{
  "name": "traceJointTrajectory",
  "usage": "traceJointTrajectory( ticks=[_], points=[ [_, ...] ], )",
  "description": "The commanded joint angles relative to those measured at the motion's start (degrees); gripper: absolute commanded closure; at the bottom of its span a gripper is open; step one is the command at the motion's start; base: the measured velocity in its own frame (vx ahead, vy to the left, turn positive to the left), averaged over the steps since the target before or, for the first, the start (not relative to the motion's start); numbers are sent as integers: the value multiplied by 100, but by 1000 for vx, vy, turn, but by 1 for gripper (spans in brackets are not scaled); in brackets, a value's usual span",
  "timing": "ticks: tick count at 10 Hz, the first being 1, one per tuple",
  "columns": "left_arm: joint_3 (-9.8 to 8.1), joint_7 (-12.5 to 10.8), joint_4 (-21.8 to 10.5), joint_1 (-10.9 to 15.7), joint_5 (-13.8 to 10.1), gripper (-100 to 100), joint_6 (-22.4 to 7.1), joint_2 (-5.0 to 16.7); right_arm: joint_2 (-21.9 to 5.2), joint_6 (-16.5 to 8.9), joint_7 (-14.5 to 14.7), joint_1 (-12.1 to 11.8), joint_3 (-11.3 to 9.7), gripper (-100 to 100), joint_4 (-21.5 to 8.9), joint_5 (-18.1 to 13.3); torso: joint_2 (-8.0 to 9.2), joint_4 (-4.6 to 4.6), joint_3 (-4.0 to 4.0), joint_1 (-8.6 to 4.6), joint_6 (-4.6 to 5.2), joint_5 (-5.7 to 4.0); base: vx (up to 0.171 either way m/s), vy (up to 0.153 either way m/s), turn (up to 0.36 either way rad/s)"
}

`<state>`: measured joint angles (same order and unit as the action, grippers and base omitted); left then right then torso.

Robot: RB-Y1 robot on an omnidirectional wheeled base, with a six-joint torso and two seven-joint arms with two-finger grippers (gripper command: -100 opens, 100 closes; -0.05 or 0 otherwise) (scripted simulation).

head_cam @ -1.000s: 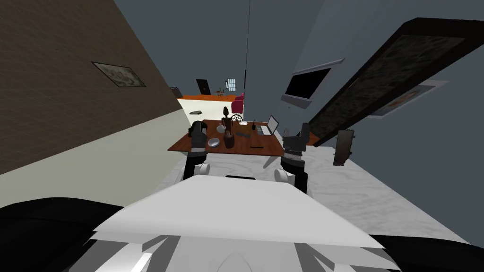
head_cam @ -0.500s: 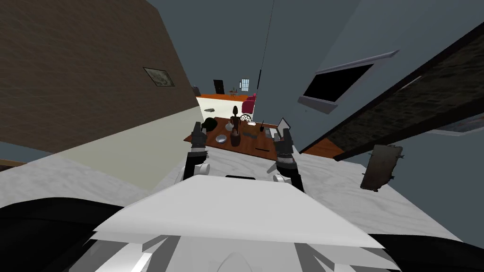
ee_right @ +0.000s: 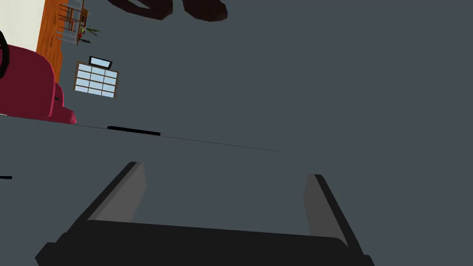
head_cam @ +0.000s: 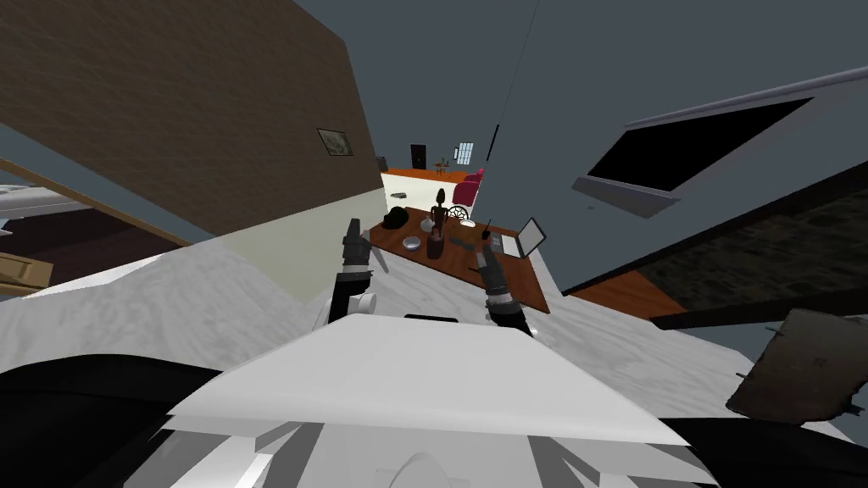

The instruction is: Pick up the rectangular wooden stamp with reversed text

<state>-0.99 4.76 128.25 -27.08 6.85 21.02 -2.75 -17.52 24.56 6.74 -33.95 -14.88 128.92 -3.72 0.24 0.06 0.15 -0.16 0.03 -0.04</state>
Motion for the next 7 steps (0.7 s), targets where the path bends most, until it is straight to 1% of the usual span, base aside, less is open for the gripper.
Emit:
traceJointTrajectory(
  ticks=[1, 2, 3, 4, 5, 6, 7],
  points=[
    [0, 0, 0, 0, 0, 0, 0, 0, -286, -18, 60, -179, -172, -100, -117, -107, 0, 0, 0, 0, 0, 0, -64, -17, 352],
    [1, 0, 0, 1, 0, 0, 0, 0, -324, -18, 60, -179, -172, -100, -117, -107, -3, -1, -2, 2, -4, 0, -51, -16, 229],
    [0, 0, 0, 0, 0, 0, 0, 0, -542, -65, 130, -347, -352, -100, -206, -223, -9, -2, -5, 2, 0, 0, -58, -14, 346],
    [0, 0, 0, 1, 0, 0, 0, 0, -759, -116, 195, -524, -513, -100, -304, -340, -7, -2, -5, 1, -3, 1, -83, -10, 465],
    [1, 0, 0, 1, 0, 0, 0, 0, -827, -116, 195, -524, -529, -100, -304, -340, -1, -1, -1, 3, -3, 0, -71, -5, 322],
    [0, 0, 0, 0, 0, 0, 0, 0, -1020, -173, 254, -709, -700, -100, -412, -460, -4, -1, -2, 4, 0, 1, -70, -8, 383],
    [0, 0, 0, 0, 0, 0, 0, 0, -1087, -173, 254, -709, -700, -100, -412, -460, -5, -1, -3, 1, -2, 0, -50, -9, 284]
  ],
)
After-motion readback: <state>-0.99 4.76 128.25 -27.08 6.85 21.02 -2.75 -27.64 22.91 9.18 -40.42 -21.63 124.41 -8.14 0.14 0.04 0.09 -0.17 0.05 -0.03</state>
